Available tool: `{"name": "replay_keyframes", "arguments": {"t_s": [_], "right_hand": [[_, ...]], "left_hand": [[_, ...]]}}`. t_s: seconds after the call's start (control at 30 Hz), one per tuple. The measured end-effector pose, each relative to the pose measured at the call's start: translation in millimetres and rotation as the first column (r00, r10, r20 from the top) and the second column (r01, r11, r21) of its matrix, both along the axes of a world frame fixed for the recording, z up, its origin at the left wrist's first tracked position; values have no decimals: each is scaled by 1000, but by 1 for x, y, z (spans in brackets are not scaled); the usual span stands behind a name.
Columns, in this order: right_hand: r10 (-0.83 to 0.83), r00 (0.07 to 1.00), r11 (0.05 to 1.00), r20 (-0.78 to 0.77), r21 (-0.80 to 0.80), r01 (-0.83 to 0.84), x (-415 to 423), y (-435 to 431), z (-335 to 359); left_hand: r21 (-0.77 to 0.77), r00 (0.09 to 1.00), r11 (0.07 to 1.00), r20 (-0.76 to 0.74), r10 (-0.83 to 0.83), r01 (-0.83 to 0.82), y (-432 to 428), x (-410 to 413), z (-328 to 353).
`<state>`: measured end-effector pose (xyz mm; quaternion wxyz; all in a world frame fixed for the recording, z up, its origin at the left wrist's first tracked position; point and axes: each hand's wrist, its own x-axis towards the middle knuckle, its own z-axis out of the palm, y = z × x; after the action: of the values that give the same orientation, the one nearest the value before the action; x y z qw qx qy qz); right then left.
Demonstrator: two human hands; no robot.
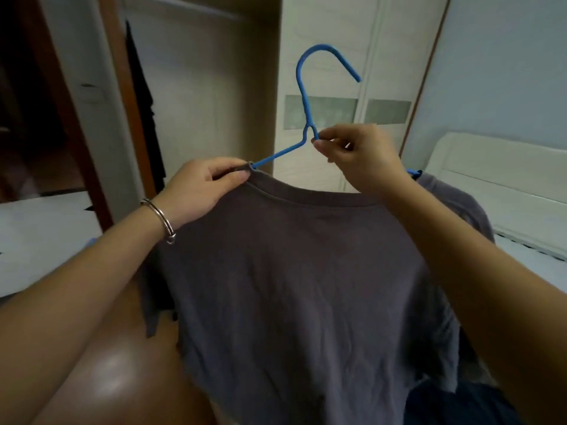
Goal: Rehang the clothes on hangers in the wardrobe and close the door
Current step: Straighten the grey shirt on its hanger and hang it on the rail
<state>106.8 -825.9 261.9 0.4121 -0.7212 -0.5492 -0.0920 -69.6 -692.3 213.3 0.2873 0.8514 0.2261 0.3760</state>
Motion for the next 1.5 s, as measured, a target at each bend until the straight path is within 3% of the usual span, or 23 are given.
{"name": "replay_keyframes", "arguments": {"t_s": [0.17,0.23,0.37,0.5,0.73,0.8,0.93,1.03,1.1,1.23,1.3,1.37,1.43,1.5], "right_hand": [[115,989,992,95,-66,-109,-65,80,7],[139,987,988,80,-79,-133,-87,114,10],[221,975,972,-1,-84,-220,-129,185,6],[318,944,942,-88,-86,-325,-169,243,-2],[362,924,920,-128,-113,-376,-198,327,-6],[386,915,908,-118,-130,-399,-199,351,-7],[439,895,886,-77,-128,-446,-198,412,-10],[316,945,944,83,77,-322,-191,458,-21],[333,936,924,117,156,-349,-178,480,-31],[541,829,821,145,-306,-482,-156,529,-62],[543,814,817,208,-357,-453,-145,557,-73],[496,838,852,227,-312,-420,-136,580,-77],[424,905,895,20,-166,-415,-127,597,-75],[413,839,903,-354,41,-428,-122,612,-63]], "left_hand": [[-89,967,979,165,195,-182,67,-92,-2],[-58,946,964,184,265,-259,96,-131,1],[30,979,979,-9,202,-201,138,-196,16],[124,957,975,-201,209,-187,181,-223,26],[170,941,955,-198,276,-244,262,-237,21],[128,947,968,-215,238,-214,283,-234,22],[-108,968,989,-238,73,-101,334,-203,38],[-167,973,977,-208,96,-132,382,-175,43],[-176,975,970,-175,135,-166,415,-161,43],[-197,974,965,-179,140,-175,470,-138,46],[-189,974,966,-177,143,-176,495,-129,53],[-213,977,965,-178,118,-155,518,-122,59],[-279,985,955,-165,55,-100,535,-111,62],[-362,993,931,-121,-3,-41,550,-96,58]]}}
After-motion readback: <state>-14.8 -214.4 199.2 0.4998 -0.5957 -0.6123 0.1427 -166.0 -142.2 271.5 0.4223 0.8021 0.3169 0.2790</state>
